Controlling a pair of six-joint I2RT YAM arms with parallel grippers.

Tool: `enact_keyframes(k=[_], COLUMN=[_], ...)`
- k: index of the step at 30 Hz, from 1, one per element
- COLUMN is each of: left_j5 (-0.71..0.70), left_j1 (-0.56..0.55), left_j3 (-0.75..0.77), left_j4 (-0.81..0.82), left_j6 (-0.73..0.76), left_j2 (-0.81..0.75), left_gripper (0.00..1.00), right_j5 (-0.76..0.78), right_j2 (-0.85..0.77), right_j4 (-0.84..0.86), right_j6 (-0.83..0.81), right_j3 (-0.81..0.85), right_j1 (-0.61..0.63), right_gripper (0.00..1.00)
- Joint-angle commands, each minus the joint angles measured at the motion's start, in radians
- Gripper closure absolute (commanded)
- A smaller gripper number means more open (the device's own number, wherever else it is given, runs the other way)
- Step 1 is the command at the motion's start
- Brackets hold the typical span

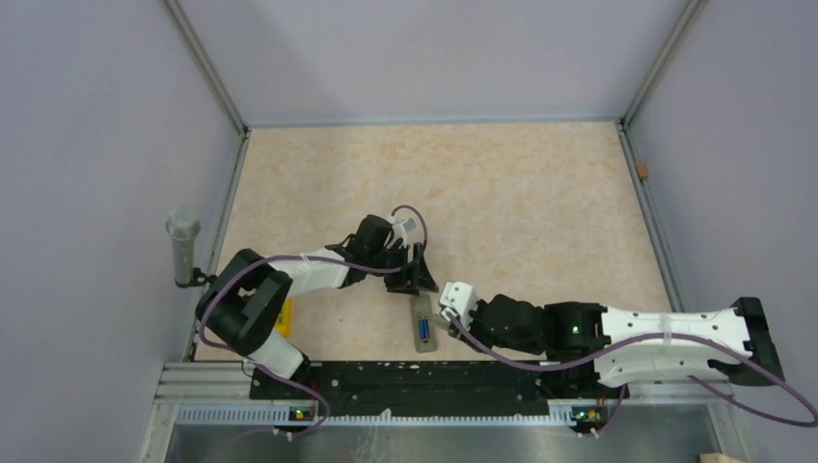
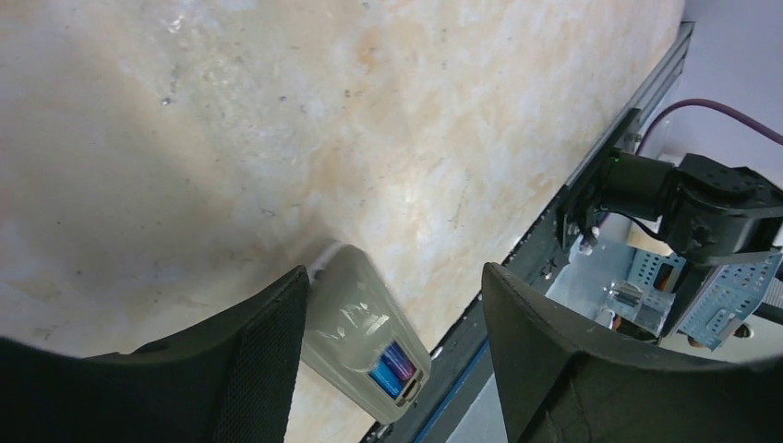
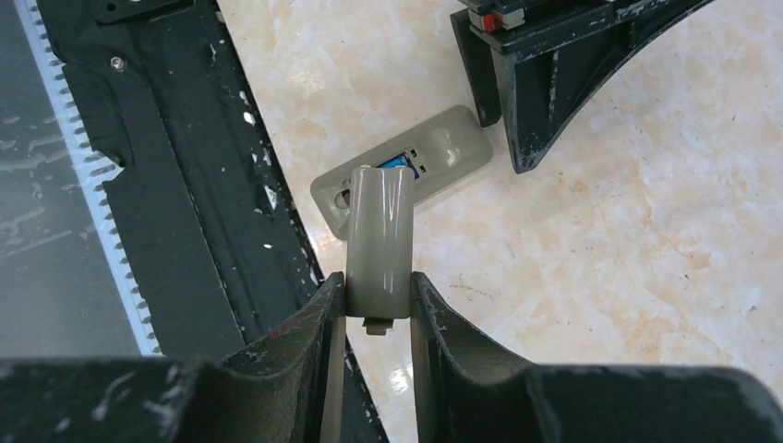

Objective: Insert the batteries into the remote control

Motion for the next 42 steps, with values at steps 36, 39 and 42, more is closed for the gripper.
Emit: enact_keyframes(k=[36, 39, 42], left_j5=[-0.135, -0.135, -0.125], left_j1=[-0.004, -0.005, -0.004], left_j3=[-0.116, -0.119, -0.095], left_j4=[-0.088, -0.071, -0.069], left_j6=[0.055, 0.060, 0.068], left_j2=[-0.215, -0.209, -0.179], left_gripper=[0.30, 0.29, 0.29], right_j5=[0.030, 0.029, 0.022], right_j2=[0.196, 0.220, 0.231], right_j4=[-0.027, -0.016, -0.008], right_j6=[0.173, 0.196, 0.214], right_j3=[0.103, 0.098, 0.094], right_j1=[-0.011, -0.011, -0.010], right_gripper=[0.97, 0.97, 0.97])
